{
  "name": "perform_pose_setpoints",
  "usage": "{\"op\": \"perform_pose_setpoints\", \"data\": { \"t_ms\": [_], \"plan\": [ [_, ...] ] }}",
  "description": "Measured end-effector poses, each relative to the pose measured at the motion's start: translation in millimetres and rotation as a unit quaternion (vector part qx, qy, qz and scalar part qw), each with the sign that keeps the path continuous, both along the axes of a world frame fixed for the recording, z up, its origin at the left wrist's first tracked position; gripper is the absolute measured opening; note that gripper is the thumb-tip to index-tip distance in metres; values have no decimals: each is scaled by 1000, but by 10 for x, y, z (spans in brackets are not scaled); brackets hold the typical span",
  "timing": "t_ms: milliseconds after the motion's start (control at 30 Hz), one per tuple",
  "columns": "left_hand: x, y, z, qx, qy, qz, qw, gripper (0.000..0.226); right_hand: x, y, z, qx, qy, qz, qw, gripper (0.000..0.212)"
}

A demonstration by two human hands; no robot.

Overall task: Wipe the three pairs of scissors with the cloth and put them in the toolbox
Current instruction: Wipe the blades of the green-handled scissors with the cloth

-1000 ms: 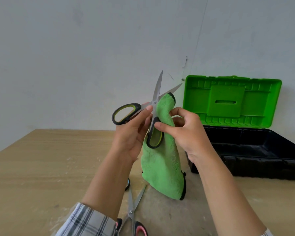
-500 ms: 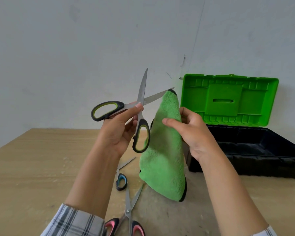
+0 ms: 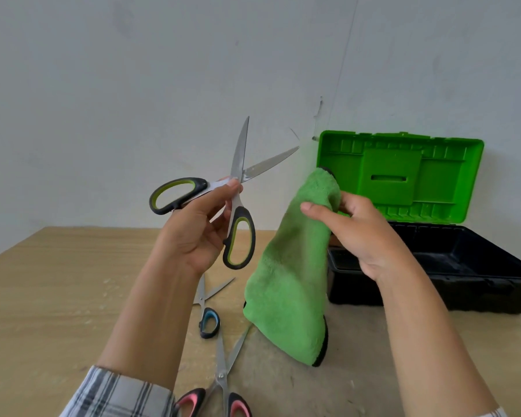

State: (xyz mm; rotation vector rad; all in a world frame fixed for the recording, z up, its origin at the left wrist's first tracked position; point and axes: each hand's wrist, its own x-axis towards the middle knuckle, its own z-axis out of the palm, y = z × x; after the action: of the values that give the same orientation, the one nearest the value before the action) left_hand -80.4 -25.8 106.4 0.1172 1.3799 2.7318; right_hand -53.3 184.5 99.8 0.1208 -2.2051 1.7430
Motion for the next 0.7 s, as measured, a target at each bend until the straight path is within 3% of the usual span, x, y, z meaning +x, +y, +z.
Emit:
{"op": "perform_pose_setpoints", "data": {
  "t_ms": [67, 133, 267, 333, 433, 500, 600, 700],
  "plan": [
    [0, -9, 1, 0, -1, -1, 1000, 13, -5, 101, 4, 119, 0, -68, 991, 26],
    [1, -10, 4, -2, -1, -2, 1000, 14, 40, 164, 43, 238, 2, -151, 959, 37],
    [9, 2, 6, -3, 1, -6, 1000, 13, 86, 304, 51, 129, -48, -121, 983, 16],
    [16, 7, 4, -10, 3, -10, 1000, 16, 80, 386, 36, 115, 6, -235, 965, 24],
    [26, 6, 9, -21, 6, -19, 1000, 16, 134, 462, 132, 41, 148, -397, 905, 31],
    [36, 17, 17, -23, 10, -25, 999, 13, 140, 486, 166, -38, 156, -371, 915, 33],
    [51, 62, 21, -23, 16, -32, 999, 20, 57, 356, 127, -184, 35, -196, 962, 19],
    [57, 114, 14, -29, 20, -34, 999, 23, -31, 165, 77, -226, -27, -75, 971, 9]
  ]
}}
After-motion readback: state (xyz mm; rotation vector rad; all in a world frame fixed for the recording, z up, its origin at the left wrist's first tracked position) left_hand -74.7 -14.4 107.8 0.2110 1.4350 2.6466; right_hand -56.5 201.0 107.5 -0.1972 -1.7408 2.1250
